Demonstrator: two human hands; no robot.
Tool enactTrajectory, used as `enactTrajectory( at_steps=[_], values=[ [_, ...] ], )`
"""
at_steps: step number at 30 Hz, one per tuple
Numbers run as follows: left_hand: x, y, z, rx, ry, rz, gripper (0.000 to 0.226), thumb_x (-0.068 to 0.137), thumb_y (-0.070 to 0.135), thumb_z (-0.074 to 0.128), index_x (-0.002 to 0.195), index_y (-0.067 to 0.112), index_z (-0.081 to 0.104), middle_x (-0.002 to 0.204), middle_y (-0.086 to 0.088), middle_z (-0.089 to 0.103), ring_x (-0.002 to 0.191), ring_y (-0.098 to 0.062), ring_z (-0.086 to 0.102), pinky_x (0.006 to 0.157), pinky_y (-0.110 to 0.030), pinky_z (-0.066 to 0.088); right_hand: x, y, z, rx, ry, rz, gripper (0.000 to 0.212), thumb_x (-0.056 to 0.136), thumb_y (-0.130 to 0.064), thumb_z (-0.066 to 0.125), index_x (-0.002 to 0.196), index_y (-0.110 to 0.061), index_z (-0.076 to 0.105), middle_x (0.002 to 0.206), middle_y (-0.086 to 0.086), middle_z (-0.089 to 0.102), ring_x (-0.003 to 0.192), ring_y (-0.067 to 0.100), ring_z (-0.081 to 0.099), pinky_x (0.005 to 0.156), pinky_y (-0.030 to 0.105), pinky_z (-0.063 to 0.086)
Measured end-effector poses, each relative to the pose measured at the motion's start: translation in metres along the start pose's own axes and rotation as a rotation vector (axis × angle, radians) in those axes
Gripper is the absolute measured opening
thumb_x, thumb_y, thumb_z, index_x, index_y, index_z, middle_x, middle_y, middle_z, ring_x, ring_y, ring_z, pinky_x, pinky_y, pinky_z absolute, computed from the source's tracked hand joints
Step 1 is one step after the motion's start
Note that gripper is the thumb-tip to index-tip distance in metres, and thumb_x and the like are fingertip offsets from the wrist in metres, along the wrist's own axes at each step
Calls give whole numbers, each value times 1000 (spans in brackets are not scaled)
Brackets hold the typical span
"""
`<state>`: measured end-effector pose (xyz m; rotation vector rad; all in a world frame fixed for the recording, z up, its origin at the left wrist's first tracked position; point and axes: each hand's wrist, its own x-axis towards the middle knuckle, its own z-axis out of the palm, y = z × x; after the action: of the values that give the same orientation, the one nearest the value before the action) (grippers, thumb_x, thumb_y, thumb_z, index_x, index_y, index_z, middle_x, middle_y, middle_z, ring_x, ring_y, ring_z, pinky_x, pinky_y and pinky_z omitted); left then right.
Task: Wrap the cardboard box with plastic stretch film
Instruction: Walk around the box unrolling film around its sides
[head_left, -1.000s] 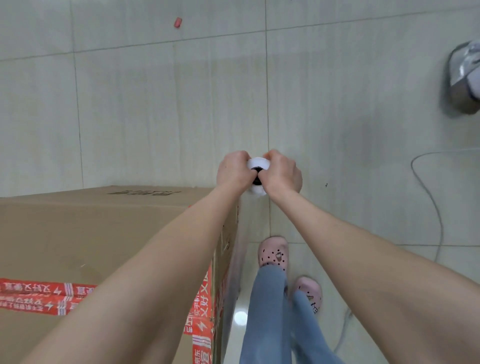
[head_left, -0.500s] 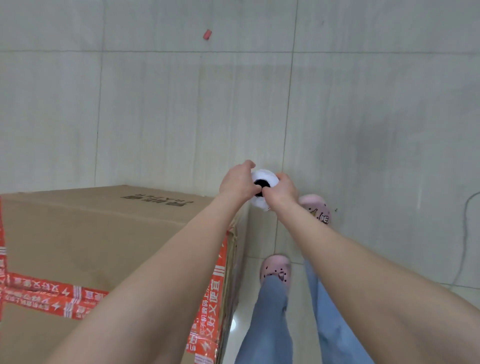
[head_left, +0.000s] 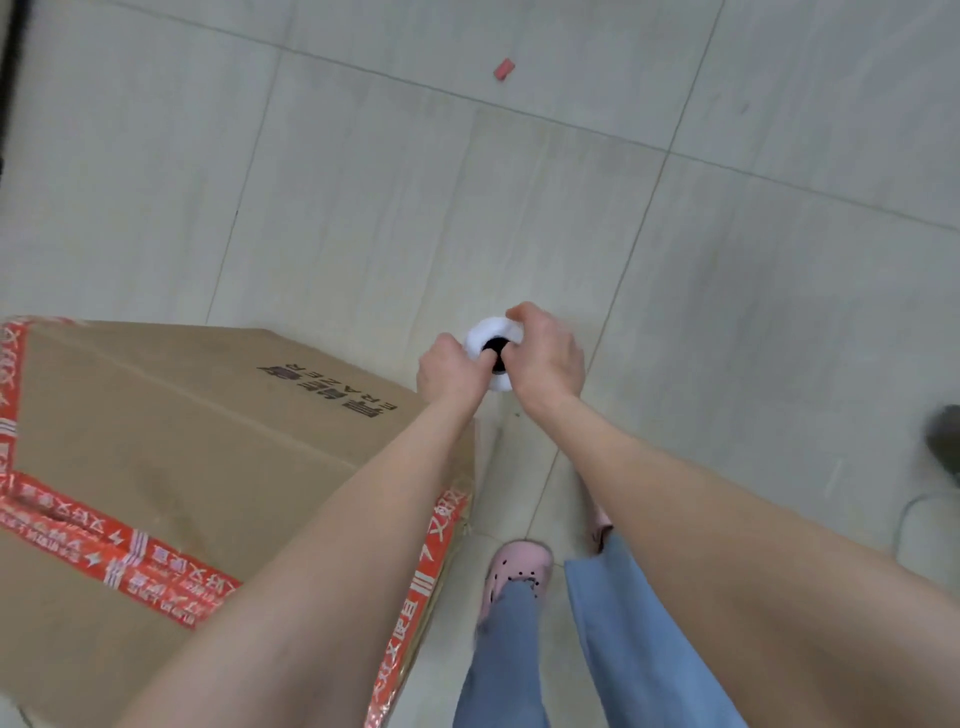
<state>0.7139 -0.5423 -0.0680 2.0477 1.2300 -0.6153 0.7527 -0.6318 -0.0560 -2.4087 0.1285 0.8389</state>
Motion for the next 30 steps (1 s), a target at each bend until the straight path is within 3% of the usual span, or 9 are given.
enactTrajectory(
  at_steps=[4, 8, 12, 15, 17, 20, 22, 24, 30],
  values=[
    [11, -1, -13, 9, 16, -80, 35, 81, 33, 54, 99, 3, 57, 94, -15, 68, 87, -34, 66, 76, -39, 54, 10, -16, 5, 116, -140, 120, 36, 86, -15, 50, 121, -19, 52, 117, 6, 58, 102, 27, 56, 74, 29, 40],
    [10, 4, -21, 258, -20, -9, 30, 81, 33, 55, 96, 8, 55, 94, -10, 65, 79, -28, 54, 61, -30, 38, 14, -18, 4, 248, -276, 217, 35, 86, -13, 45, 120, -16, 51, 115, 8, 59, 91, 25, 53, 71, 28, 39],
    [19, 16, -28, 407, -41, 246, 47, 84, 16, 55, 129, 15, 42, 114, -8, 61, 99, -29, 58, 68, -32, 41, 16, -23, 3, 267, -314, 235, 28, 83, -9, 46, 107, -19, 54, 112, 7, 61, 87, 26, 56, 69, 32, 46],
    [24, 21, -28, 433, -102, 424, 55, 87, 15, 48, 140, 26, 38, 128, -2, 56, 113, -24, 53, 76, -20, 34, 13, -24, 6, 331, -346, 323, 43, 81, -13, 54, 123, -16, 50, 112, 7, 62, 98, 27, 61, 81, 36, 53],
    [27, 22, -28, 435, -144, 468, 40, 92, 20, 44, 131, 27, 52, 126, 0, 58, 113, -20, 54, 72, -11, 34, 15, -22, 10, 328, -375, 341, 48, 79, -12, 60, 126, -15, 49, 108, 7, 64, 97, 25, 62, 82, 36, 54],
    [32, 27, -34, 557, -150, 485, 30, 87, 15, 49, 114, 18, 61, 109, -4, 63, 102, -24, 58, 74, -30, 46, 26, -25, 12, 256, -367, 365, 39, 79, -10, 58, 118, -16, 54, 104, 7, 65, 95, 26, 62, 84, 42, 54],
    [37, 27, -42, 556, -104, 482, 24, 80, 9, 50, 100, 11, 62, 93, -7, 63, 86, -27, 57, 60, -32, 38, 31, -31, 14, 194, -327, 318, 32, 78, -12, 56, 110, -19, 57, 88, 1, 63, 84, 23, 61, 76, 36, 54],
    [46, 25, -48, 487, -62, 443, 19, 78, 6, 49, 92, 8, 60, 88, -10, 62, 78, -28, 55, 57, -30, 32, 37, -42, 13, 136, -287, 248, 28, 78, -14, 56, 106, -20, 59, 79, -4, 58, 78, 21, 57, 70, 31, 49],
    [71, 15, -70, 146, 22, 151, 6, 76, 12, 52, 78, 12, 47, 80, -6, 55, 81, -31, 56, 58, -29, 33, 60, -90, 17, -57, -251, 58, 36, 82, -13, 52, 116, -23, 61, 106, 1, 66, 99, 24, 62, 77, 32, 49]
  ],
)
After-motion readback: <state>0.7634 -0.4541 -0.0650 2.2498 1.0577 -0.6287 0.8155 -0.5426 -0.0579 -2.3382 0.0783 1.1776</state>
